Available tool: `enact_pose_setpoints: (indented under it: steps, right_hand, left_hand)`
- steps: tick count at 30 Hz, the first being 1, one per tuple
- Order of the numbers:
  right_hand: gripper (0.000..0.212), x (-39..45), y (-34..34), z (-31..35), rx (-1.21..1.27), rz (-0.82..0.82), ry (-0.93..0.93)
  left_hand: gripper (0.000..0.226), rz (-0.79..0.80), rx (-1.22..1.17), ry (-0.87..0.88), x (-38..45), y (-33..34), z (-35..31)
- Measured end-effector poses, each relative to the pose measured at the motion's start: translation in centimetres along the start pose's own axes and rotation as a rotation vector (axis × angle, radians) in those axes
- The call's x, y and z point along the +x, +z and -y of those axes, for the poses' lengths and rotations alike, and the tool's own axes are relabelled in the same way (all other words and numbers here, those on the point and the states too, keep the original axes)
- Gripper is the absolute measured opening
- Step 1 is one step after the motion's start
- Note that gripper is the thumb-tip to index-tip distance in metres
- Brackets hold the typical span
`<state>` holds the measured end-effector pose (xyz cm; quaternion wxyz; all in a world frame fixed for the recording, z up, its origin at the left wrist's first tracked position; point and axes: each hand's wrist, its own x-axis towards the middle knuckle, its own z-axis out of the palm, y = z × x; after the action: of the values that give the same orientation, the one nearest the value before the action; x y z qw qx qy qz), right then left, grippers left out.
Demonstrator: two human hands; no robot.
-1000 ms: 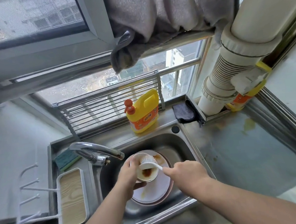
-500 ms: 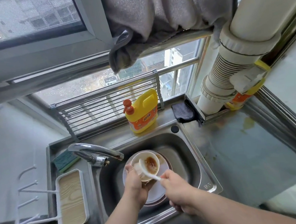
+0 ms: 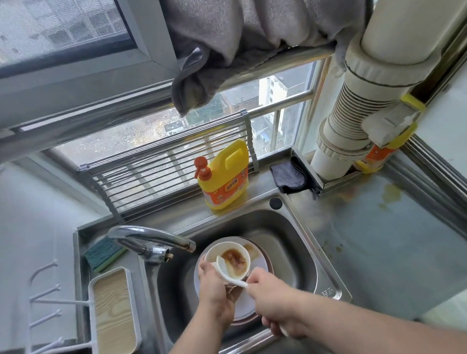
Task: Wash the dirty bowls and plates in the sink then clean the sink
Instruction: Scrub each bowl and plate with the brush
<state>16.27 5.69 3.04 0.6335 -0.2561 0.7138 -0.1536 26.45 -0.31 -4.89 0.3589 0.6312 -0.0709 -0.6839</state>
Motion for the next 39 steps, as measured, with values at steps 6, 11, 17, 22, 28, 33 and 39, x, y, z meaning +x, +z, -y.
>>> enact_pose_setpoints:
  steps: [6, 11, 17, 22, 28, 33, 39]
  right_hand:
    - [0.016, -0.5, 0.9, 1.1, -0.128, -0.02, -0.103]
    - [0.019, -1.2, -4.2, 1.9, -0.818, 0.094, -0.279]
    - [0.028, 1.0, -4.5, 2.7, -1.12, -0.08, -0.353]
    - [0.021, 0.3, -3.8, 2.2, -1.05, -0.008, -0.242]
    - [0.025, 1.5, -3.4, 2.6, -1.072, -0.088, -0.28]
    - [0.02, 0.7, -3.1, 1.5, -0.983, 0.007, -0.251]
    - [0.019, 2.9, -4.0, 1.5, -0.995, -0.098, -0.31]
  left_hand:
    - [0.043, -0.023, 0.179, 0.053, -0.9, 1.2, 0.5]
    - [0.03, -0.015, 0.264, 0.023, 0.7, -1.3, -1.6]
    - [0.063, 0.012, 0.229, -0.177, 0.7, -1.2, -1.9]
    - [0.046, -0.008, 0.212, -0.173, 1.0, -1.1, -2.1]
    - [0.052, 0.011, 0.135, -0.205, 0.1, -1.0, -1.0]
    - [0.033, 0.0, 0.232, -0.124, 0.7, -0.5, -1.8]
    - [0.025, -0.01, 0.275, -0.047, 1.2, -0.7, -2.1]
